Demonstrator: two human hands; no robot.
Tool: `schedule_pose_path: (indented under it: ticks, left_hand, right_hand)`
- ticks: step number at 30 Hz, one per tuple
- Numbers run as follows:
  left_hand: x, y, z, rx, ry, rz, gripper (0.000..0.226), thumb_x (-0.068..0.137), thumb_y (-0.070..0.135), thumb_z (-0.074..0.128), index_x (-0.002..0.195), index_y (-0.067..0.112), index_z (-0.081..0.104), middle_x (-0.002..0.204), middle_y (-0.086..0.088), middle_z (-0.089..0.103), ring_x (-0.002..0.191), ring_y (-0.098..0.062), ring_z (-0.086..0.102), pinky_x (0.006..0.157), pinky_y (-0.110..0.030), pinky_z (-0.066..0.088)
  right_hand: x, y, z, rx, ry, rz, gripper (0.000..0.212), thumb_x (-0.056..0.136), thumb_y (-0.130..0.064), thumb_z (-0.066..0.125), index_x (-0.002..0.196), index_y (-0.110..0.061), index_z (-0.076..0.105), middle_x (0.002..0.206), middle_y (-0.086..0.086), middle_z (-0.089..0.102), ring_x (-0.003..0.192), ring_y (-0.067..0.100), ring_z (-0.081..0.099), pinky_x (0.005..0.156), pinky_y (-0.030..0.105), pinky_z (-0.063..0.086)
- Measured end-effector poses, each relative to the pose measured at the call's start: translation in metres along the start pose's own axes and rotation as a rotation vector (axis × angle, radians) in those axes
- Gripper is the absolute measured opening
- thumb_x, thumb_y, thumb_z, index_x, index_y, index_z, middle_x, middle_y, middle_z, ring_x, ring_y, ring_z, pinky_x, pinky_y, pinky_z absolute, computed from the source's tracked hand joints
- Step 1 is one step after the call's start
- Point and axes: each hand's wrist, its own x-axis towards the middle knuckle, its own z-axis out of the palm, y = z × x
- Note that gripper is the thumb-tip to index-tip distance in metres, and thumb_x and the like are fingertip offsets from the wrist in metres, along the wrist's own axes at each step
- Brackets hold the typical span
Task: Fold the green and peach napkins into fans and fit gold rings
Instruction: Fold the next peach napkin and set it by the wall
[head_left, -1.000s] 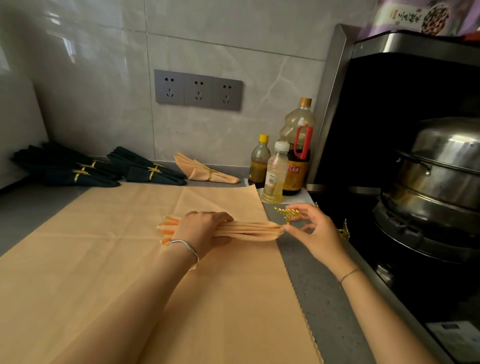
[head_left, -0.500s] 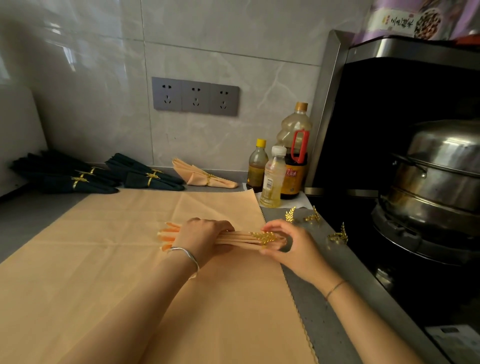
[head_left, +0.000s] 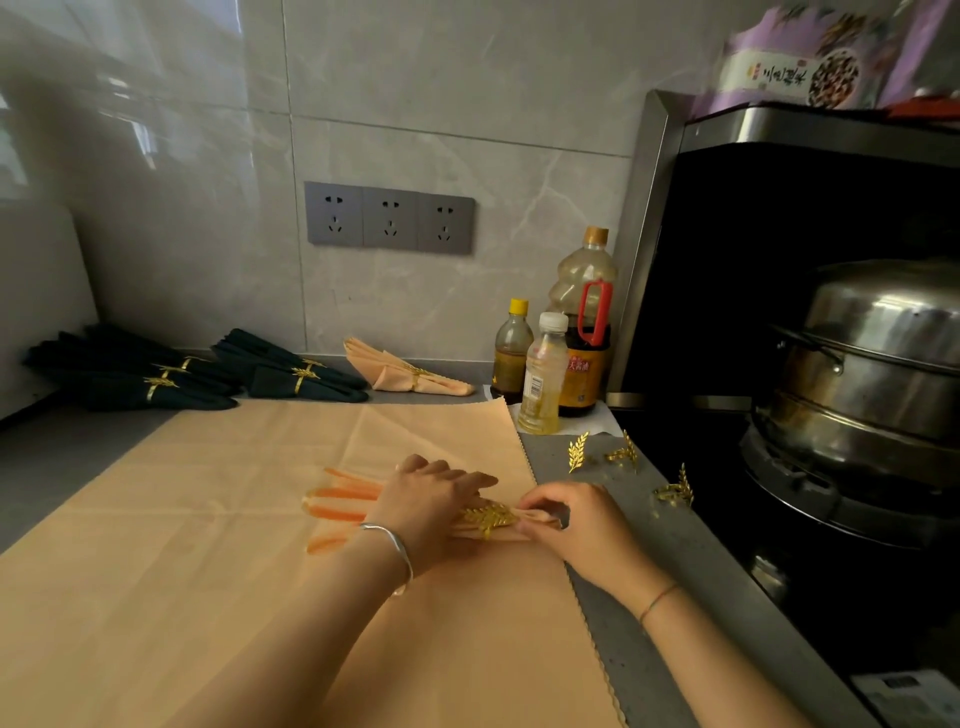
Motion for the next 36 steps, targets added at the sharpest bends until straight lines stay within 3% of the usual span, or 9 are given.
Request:
schedule_pose_path:
  ticks: [5, 10, 16, 23, 27, 29, 31, 34, 36]
  left_hand:
    - [0.001, 0.003, 0.005, -0.025, 0.010, 0.030, 0.061, 0.089, 0.053, 0.054, 0.142, 0.037, 0.031, 0.140, 0.008, 0.047, 0.131, -0.013, 0.037, 0.108, -0.029, 0.022]
    - [0.005, 0.003, 0.004, 0.002, 0.003, 0.038, 0.049, 0.092, 0.052, 0.048, 0.135, 0.031, 0.041, 0.137, 0.006, 0.050, 0.128, -0.014, 0.038, 0.105, -0.028, 0.022]
    - [0.002, -0.004, -0.009, 0.027, 0.083, -0.009, 0.047, 0.090, 0.050, 0.051, 0.134, 0.035, 0.041, 0.133, 0.009, 0.052, 0.124, -0.013, 0.039, 0.106, -0.029, 0.024]
    - [0.001, 0.001, -0.012, 0.048, 0.062, -0.036, 0.050, 0.092, 0.050, 0.050, 0.138, 0.035, 0.037, 0.137, 0.007, 0.049, 0.128, -0.016, 0.036, 0.108, -0.030, 0.023]
    - [-0.005, -0.014, -0.014, 0.059, 0.028, -0.042, 0.067, 0.086, 0.056, 0.055, 0.144, 0.038, 0.028, 0.147, 0.010, 0.037, 0.136, -0.014, 0.028, 0.114, -0.033, 0.015]
    - [-0.012, -0.034, -0.019, 0.002, 0.056, -0.118, 0.081, 0.078, 0.063, 0.060, 0.146, 0.041, 0.022, 0.150, 0.014, 0.030, 0.138, -0.011, 0.026, 0.115, -0.032, 0.013]
    - [-0.021, -0.053, -0.022, -0.110, 0.095, -0.243, 0.092, 0.071, 0.068, 0.062, 0.147, 0.039, 0.018, 0.151, 0.014, 0.028, 0.137, -0.012, 0.030, 0.114, -0.032, 0.020]
    - [-0.028, -0.065, -0.014, -0.421, 0.126, -0.445, 0.093, 0.067, 0.064, 0.068, 0.144, 0.030, 0.028, 0.141, 0.006, 0.045, 0.114, -0.015, 0.054, 0.098, -0.031, 0.046]
    - [-0.026, -0.063, -0.003, -0.639, 0.083, -0.504, 0.081, 0.072, 0.056, 0.069, 0.139, 0.022, 0.040, 0.128, -0.002, 0.057, 0.104, -0.018, 0.060, 0.091, -0.033, 0.050]
  right_hand:
    - [0.000, 0.002, 0.007, 0.143, 0.007, 0.039, 0.011, 0.075, -0.025, 0.077, 0.085, -0.025, 0.073, 0.076, -0.013, 0.069, 0.074, -0.002, 0.061, 0.061, 0.011, 0.044]
    - [0.001, 0.001, 0.004, 0.141, 0.004, 0.043, 0.009, 0.076, -0.024, 0.077, 0.083, -0.026, 0.073, 0.076, -0.013, 0.069, 0.076, -0.002, 0.061, 0.063, 0.012, 0.046]
    - [0.003, 0.006, -0.016, 0.083, 0.060, 0.065, 0.008, 0.081, -0.024, 0.072, 0.088, -0.025, 0.072, 0.079, -0.014, 0.066, 0.079, -0.006, 0.056, 0.066, 0.010, 0.044]
    - [0.002, 0.012, -0.020, 0.059, 0.045, 0.084, 0.007, 0.080, -0.024, 0.072, 0.087, -0.027, 0.072, 0.079, -0.015, 0.067, 0.077, -0.004, 0.057, 0.065, 0.010, 0.045]
    - [-0.002, 0.023, -0.022, -0.025, -0.045, 0.135, 0.009, 0.078, -0.030, 0.074, 0.079, -0.036, 0.067, 0.078, -0.012, 0.067, 0.076, 0.004, 0.061, 0.066, 0.020, 0.052]
    - [-0.004, 0.027, -0.023, -0.016, -0.091, 0.159, 0.009, 0.077, -0.035, 0.074, 0.080, -0.034, 0.066, 0.080, -0.011, 0.067, 0.078, 0.005, 0.062, 0.072, 0.028, 0.055]
    - [-0.004, 0.023, -0.019, 0.051, -0.102, 0.145, 0.018, 0.075, -0.042, 0.073, 0.086, -0.031, 0.063, 0.085, -0.010, 0.066, 0.083, 0.008, 0.060, 0.076, 0.029, 0.052]
    - [-0.001, 0.006, -0.003, 0.147, -0.106, 0.099, 0.033, 0.076, -0.046, 0.072, 0.102, -0.032, 0.058, 0.100, -0.014, 0.062, 0.093, 0.002, 0.057, 0.081, 0.018, 0.048]
    - [0.000, -0.003, 0.010, 0.105, -0.141, 0.077, 0.050, 0.073, -0.047, 0.074, 0.116, -0.037, 0.051, 0.110, -0.021, 0.056, 0.100, -0.001, 0.055, 0.084, 0.015, 0.047]
